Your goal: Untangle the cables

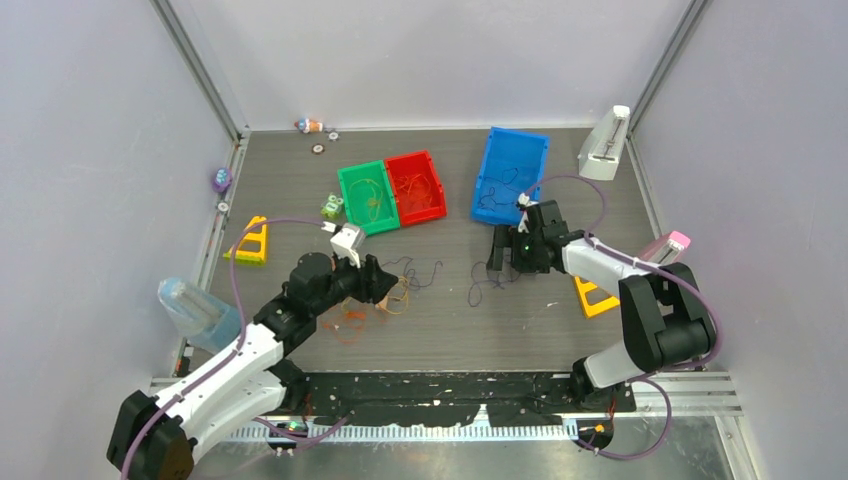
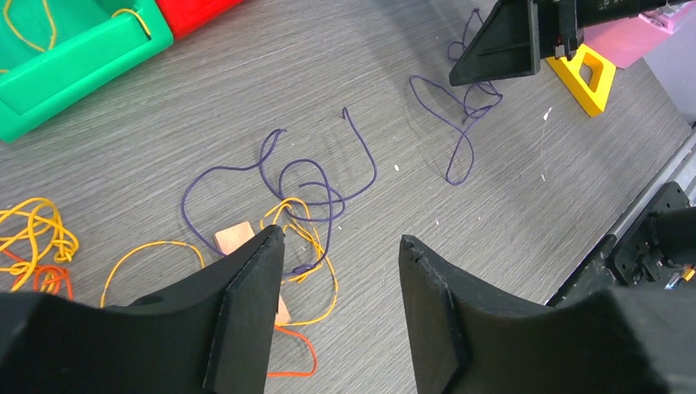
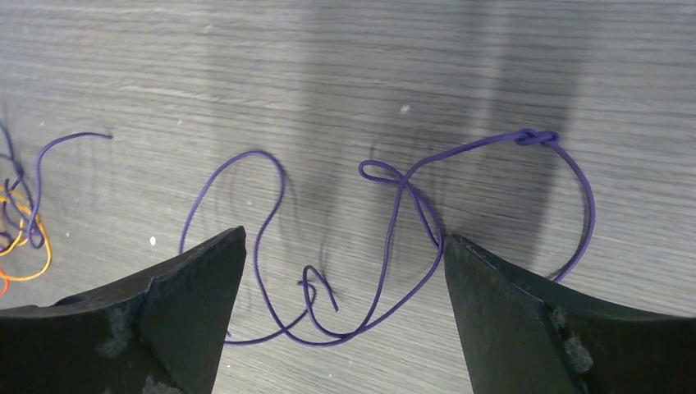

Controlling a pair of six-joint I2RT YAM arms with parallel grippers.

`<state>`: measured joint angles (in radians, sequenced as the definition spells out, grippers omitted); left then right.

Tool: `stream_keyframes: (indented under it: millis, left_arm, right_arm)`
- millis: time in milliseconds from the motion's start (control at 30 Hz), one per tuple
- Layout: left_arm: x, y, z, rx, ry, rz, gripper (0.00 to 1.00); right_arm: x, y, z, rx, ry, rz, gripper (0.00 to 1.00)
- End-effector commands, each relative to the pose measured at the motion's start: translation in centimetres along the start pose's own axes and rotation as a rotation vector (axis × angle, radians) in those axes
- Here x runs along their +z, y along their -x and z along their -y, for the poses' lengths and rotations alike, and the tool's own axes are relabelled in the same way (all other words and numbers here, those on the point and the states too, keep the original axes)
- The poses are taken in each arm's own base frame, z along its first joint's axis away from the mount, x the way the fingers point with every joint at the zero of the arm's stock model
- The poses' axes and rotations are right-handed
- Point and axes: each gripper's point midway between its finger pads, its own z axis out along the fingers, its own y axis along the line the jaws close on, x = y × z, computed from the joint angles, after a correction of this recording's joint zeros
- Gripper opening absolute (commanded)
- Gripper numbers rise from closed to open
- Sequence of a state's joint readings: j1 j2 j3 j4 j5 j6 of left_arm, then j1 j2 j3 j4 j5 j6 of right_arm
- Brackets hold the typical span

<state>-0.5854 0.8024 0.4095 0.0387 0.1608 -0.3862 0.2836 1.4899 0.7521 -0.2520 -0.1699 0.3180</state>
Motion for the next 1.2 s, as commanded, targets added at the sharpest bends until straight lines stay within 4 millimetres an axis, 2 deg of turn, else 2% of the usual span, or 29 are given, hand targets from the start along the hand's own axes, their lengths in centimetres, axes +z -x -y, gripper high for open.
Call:
stream_keyframes:
  millis: [0, 133, 500, 800, 867, 1133, 1167]
  left_arm:
    - [0.1, 2.4, 1.1, 0.079, -0.068, 0.13, 0.57]
    - [0.0, 2.5, 1.0, 0.088, -0.076, 0.172, 0.61]
    - [0.3, 1.8, 0.8, 0.096, -0.086, 0.195, 0.66]
    - [-0.1, 1.8, 0.5, 0.102, -0.074, 0.213, 0.67]
    - [-0.1, 1.8, 0.5, 0.101, -0.073, 0.212, 0.67]
    - [-0.1, 1.8, 0.4, 0.104, -0.064, 0.215, 0.68]
    - [-0.1, 1.9, 0.3, 0.104, -0.061, 0.216, 0.68]
  right_arm:
    - [0.0, -2.8, -2.3, -0.025, 0.102, -0.079, 0.95]
    - [-0.7, -4.3, -2.6, -0.087, 0.081, -0.118, 0.95]
    - [-2.1, -6.0, -3.6, -0.24, 0.012, -0.135, 0.95]
    - [-2.2, -5.9, -4.8, -0.301, -0.011, -0.12, 0.95]
    - [-2.1, -5.8, -4.6, -0.302, -0.04, -0.117, 0.99]
    - [-0.7, -6.5, -2.0, -0.339, -0.203, -0.15, 0.76]
    - [-0.6, -6.4, -2.0, -0.337, -0.209, -0.148, 0.66]
